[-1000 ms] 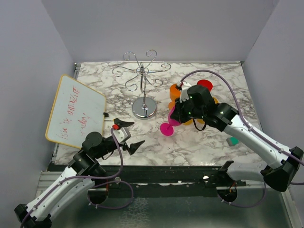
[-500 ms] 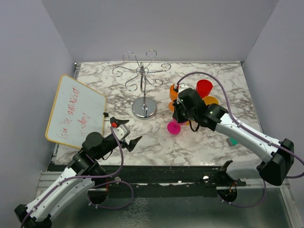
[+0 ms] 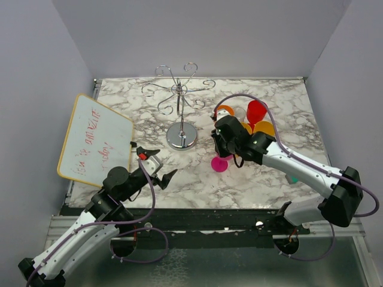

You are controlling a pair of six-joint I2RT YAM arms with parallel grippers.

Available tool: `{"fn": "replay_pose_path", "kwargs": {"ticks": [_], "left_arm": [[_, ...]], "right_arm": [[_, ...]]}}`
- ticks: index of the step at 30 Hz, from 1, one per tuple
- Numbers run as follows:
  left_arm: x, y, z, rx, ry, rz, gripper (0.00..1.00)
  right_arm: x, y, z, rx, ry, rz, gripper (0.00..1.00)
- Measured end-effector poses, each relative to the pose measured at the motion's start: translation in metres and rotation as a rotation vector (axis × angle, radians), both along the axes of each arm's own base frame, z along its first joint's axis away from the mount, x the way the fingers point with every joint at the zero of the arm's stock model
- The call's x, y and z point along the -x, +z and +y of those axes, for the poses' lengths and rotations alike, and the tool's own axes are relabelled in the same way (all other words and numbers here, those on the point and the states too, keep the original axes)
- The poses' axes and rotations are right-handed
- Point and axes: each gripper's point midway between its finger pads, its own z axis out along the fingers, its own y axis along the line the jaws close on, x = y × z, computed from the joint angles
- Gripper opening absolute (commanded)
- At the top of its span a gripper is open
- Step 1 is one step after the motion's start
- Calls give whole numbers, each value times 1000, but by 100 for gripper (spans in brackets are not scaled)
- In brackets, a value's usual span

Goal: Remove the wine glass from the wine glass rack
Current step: Place the wine glass at the center of the board, then reset both arms

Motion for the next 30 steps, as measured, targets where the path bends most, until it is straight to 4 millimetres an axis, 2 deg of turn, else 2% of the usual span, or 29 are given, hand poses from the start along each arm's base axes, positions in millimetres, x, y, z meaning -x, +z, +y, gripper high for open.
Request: {"fn": "replay_pose_path", "kwargs": {"ticks": [5,11,14,17,21,23,26,30], "left_arm": [[-2,1,3,2,19,-4,99],[-7,4,9,13,67,-12,99],[-14,8,21,49,152,0,99],[-24,18,42,110,302,32,99],[-28,50,67,180,439,2,99],[-29,66,77,216,484,-17,99],[-32,73,84,227,534,-15,99],[-45,65,83,156,594,49,99]], "right_arm": [[1,-3,0,19,16,1,27],[3,10,0,-11,29,-19,47],[6,34,-3,-66,31,-69,59],[7,69,-11,-138,12,-161,72],[1,122,-33,-229,-79,-334,84],[-2,137,-44,-247,-130,-392,87],[-8,149,-59,-240,-209,-452,90],[-25,145,-81,-188,-312,-467,92]]}}
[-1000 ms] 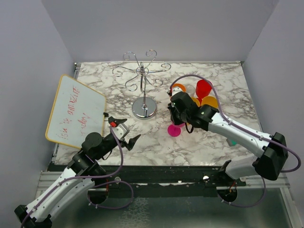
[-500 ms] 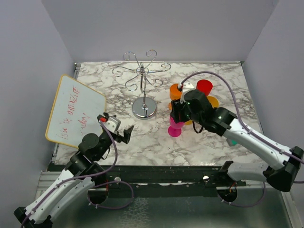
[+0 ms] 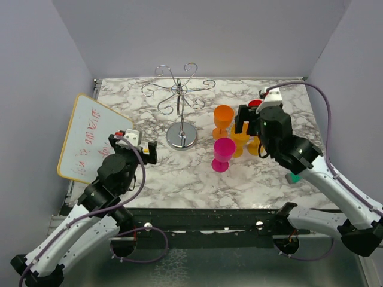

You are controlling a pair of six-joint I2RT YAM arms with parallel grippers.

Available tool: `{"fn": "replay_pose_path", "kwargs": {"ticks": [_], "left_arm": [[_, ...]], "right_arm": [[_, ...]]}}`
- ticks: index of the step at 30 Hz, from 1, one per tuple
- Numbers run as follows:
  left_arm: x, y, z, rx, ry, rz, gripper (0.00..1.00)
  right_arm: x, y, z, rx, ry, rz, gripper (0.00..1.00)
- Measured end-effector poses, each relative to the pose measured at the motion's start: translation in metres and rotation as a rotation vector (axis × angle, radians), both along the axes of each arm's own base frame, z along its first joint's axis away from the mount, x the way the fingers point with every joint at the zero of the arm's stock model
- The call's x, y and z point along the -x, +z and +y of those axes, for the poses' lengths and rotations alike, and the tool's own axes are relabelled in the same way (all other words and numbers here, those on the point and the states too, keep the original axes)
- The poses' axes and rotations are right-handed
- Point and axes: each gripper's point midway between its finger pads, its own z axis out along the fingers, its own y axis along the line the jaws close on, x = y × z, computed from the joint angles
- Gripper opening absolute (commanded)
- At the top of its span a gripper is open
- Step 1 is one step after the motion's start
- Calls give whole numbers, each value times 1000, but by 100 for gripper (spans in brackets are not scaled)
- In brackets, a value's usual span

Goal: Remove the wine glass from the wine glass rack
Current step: Reset both arms

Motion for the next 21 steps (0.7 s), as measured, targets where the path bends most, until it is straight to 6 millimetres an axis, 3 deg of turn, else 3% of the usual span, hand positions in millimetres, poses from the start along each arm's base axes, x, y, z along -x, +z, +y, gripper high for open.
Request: {"fn": "replay_pose_path", "kwargs": {"ticks": [2,5,8,11,15,19,21], "left_arm": [[-8,-6,-3,-29,20,45,99],[-15,-9,-2,-49,62,78,99],[-19,-3,7,-51,112,76,99],[-24,13,14,-44,147,66,99],[-50,25,29,-47,197,97,99],[-81,8,87,-9,325,191,99],[-86,1,104,27,351,230,99]], "right_arm": [[-18,-2,-19,-4,-68,19,92],[-49,-7,-68,-54,-192,57,95],[-65,-13,-109,-105,-273,89,96],[-69,-11,-108,-130,-239,103,98],[-73,6,-100,-144,-194,77,100],[-74,25,-102,-136,-194,35,100],[-75,31,-105,-121,-200,21,100]]}}
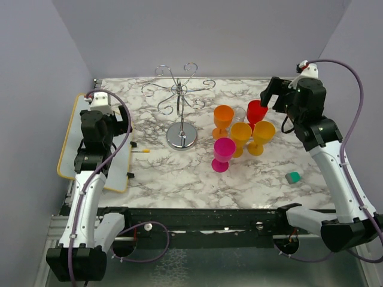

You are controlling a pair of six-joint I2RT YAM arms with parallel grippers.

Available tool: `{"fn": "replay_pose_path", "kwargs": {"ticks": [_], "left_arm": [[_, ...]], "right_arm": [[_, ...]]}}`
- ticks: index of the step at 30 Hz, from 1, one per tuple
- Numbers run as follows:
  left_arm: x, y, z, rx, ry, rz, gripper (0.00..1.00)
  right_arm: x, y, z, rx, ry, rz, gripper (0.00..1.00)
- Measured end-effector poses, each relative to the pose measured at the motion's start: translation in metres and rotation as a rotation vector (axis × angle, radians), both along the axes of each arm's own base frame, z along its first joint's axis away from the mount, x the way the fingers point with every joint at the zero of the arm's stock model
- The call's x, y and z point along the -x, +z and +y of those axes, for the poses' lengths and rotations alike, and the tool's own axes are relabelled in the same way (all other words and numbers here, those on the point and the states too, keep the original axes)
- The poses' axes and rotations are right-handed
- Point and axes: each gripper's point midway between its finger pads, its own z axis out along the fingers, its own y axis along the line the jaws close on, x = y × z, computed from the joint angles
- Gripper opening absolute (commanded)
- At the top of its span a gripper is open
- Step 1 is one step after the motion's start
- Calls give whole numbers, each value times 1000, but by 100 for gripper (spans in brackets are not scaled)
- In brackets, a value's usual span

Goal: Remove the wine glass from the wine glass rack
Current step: Reset both arms

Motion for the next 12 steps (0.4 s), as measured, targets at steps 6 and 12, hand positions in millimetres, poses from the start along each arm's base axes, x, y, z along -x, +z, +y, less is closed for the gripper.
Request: {"fn": "replay_pose_path", "kwargs": {"ticks": [6,12], "left_arm": [[-14,19,-2,124,-47,-41,99],[-12,37,-11,153,-93,-76,99]], "right_arm": [[-9,-2,-1,45,1,42,100],[-5,-13,1,49,21,86,100]]}}
